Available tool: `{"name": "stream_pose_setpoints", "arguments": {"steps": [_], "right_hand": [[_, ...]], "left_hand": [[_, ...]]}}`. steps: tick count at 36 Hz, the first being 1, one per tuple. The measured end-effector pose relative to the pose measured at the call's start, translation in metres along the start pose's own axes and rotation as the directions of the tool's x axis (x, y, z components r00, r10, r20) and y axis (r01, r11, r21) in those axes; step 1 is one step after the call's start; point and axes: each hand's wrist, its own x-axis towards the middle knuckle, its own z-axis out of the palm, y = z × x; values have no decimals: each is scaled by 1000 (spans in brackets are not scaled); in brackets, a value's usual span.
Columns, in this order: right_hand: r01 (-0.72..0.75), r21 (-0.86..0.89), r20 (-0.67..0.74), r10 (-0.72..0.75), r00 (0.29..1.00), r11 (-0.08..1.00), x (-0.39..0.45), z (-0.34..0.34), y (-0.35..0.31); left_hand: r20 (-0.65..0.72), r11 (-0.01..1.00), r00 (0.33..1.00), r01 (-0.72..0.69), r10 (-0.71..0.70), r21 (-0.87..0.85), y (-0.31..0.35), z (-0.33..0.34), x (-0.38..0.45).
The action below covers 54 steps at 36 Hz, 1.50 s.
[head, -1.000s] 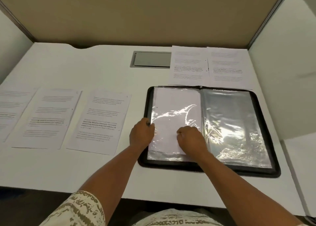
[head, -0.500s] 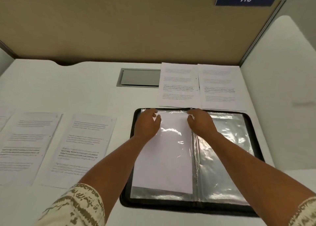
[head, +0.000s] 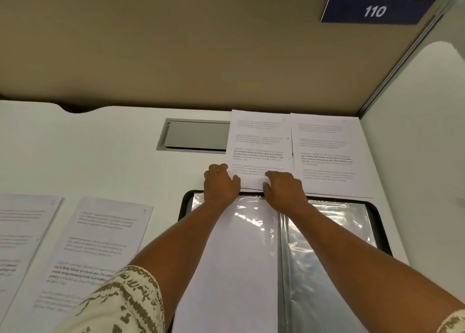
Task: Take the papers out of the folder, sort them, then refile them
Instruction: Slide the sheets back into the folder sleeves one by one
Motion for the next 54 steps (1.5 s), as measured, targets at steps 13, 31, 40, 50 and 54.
{"name": "stream_pose_setpoints", "arguments": {"steps": [13,31,40,50,54], "right_hand": [[63,121,-53,-57,997,991,11,25,3],[59,249,-118,-30,993,967,-2,21,0],[-162,763,-70,330,941,626,-27,-10,3],[-318,945,250,461,851,75,-89,-16,7],[-362,931,343,431,834,-41,-116,-10,3]], "left_hand": [[58,915,952,303,-299,-267,5,9,31],[72,672,922,328,-379,-663,11,12,33],[134,590,911,358,-389,-724,1,-18,8],[247,399,916,365,-316,-841,-24,-54,-66],[319,328,914,390,-249,-861,-30,-64,-104]]}}
